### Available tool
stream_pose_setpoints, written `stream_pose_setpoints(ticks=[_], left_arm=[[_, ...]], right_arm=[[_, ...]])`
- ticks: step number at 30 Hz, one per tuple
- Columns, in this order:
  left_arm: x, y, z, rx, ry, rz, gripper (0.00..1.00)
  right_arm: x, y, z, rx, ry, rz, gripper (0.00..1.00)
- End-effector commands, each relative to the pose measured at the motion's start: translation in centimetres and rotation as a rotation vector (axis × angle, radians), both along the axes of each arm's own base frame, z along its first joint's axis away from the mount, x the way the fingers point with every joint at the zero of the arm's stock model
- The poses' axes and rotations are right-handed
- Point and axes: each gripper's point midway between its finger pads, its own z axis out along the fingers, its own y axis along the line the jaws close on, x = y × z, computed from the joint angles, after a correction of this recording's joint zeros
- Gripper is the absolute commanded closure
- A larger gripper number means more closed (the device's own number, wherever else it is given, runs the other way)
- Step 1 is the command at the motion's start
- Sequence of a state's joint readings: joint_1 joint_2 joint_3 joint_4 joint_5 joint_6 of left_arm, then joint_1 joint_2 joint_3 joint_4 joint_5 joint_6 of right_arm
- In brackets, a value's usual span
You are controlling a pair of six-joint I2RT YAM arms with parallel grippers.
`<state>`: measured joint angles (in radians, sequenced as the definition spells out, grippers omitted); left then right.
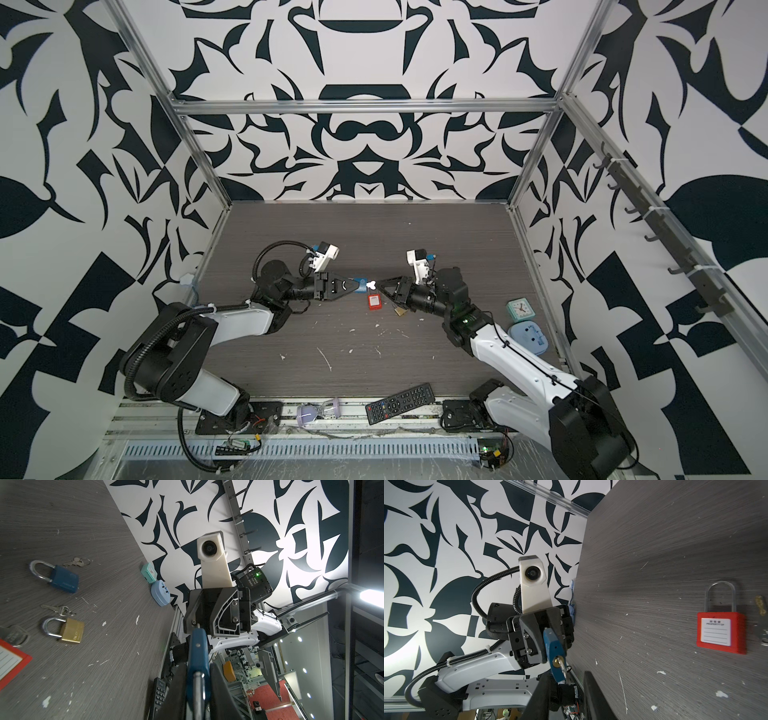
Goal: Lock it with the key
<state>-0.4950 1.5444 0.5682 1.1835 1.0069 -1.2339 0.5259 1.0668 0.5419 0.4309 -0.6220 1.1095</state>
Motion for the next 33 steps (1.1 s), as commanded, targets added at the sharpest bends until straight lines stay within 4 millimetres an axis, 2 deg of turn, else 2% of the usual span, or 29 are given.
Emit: stream_pose_setpoints(ticks=[1, 7, 11, 16, 21, 28, 31, 33], left_arm=[[-0.4, 0.0, 0.9, -0.03, -0.052, -0.002, 1.0], [-0.4, -0.4, 0.5, -0.027, -0.049, -0.008, 1.0], [-0.3, -0.6, 0.4, -0.026, -0.046, -0.015, 1.0], [0.0, -0.9, 0.6, -0.028, -0.049, -0.027, 1.0], [0.1, -1.0, 0.9, -0.037, -0.047, -0.031, 1.0], [0.2, -1.0, 1.5, -0.066, -0.034, -0.034, 1.0], [0.1, -0.8, 1.3, -0.079, -0.021, -0.033, 1.0], [0.3, -0.8, 1.1, -0.077, -0.001, -0.029, 1.0]], right_arm=[[0.1, 0.8, 3.8, 0.092, -0.104, 0.045, 0.72], [-0.1, 1.0, 3.1, 0.108, -0.092, 0.064, 0.75], [0.1, 1.1, 3.3, 0.118, -0.091, 0.061, 0.89], [0.1, 1.2, 3.0, 0.119, -0.08, 0.071, 0.9], [-0.1, 1.2, 3.0, 0.133, -0.073, 0.071, 1.0], [-0.4, 0.8, 3.8, 0.129, -0.109, 0.059, 1.0], [-0.2, 0.3, 3.8, 0.122, -0.127, 0.034, 1.0], [0.0, -0.2, 4.4, 0.142, -0.143, 0.025, 1.0]])
